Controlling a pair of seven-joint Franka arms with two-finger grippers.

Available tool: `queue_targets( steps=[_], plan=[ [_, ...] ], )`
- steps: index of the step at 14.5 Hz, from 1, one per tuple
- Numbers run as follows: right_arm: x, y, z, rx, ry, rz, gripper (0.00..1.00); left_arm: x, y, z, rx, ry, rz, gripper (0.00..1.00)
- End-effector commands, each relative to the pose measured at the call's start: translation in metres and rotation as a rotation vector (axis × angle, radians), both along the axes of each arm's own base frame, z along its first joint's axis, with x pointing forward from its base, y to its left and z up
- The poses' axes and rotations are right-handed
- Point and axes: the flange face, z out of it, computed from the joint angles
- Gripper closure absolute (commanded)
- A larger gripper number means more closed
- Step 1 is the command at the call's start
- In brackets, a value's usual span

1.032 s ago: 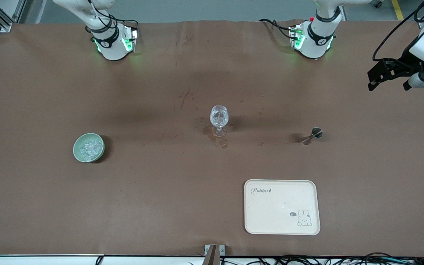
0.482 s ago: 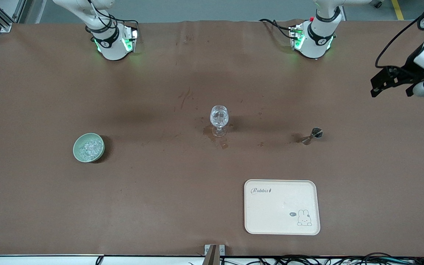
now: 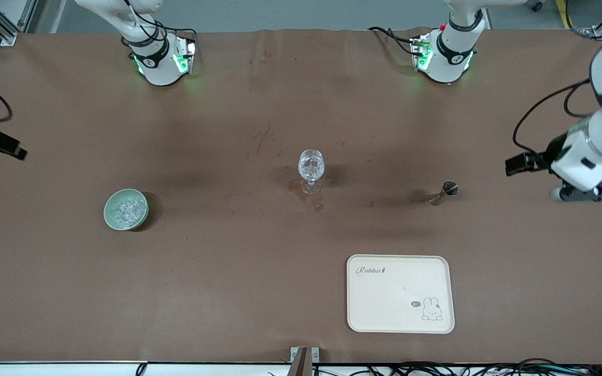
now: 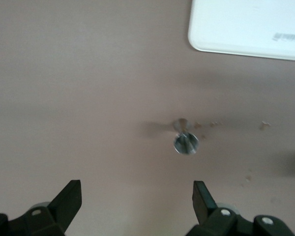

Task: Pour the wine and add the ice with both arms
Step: 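Move the right gripper toward the ice bowl while the left gripper reaches the jigger, then grasp an ice cube with the right gripper while the left gripper grasps the jigger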

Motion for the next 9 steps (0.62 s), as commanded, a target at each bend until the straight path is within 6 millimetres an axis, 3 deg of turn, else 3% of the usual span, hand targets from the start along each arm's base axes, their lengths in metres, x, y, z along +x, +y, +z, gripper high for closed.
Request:
queue_targets(
  steps=[1, 5, 7, 9],
  plan=[
    [-0.004, 0.002, -0.077, 0.005, 0.012, 0.008, 0.00, 0.021, 0.039, -0.042, -0.058, 0.036, 0.142, 0.01],
    [0.005, 0.011, -0.181, 0.005, 0.043, 0.023, 0.00, 0.038, 0.054, -0.132, -0.209, 0.165, 0.409, 0.02],
    [0.007, 0.025, -0.223, 0.002, 0.035, 0.046, 0.00, 0.039, 0.058, -0.166, -0.250, 0.229, 0.504, 0.02],
    [0.003, 0.026, -0.259, -0.004, 0.004, 0.048, 0.00, 0.038, 0.072, -0.202, -0.298, 0.306, 0.632, 0.05]
  ],
)
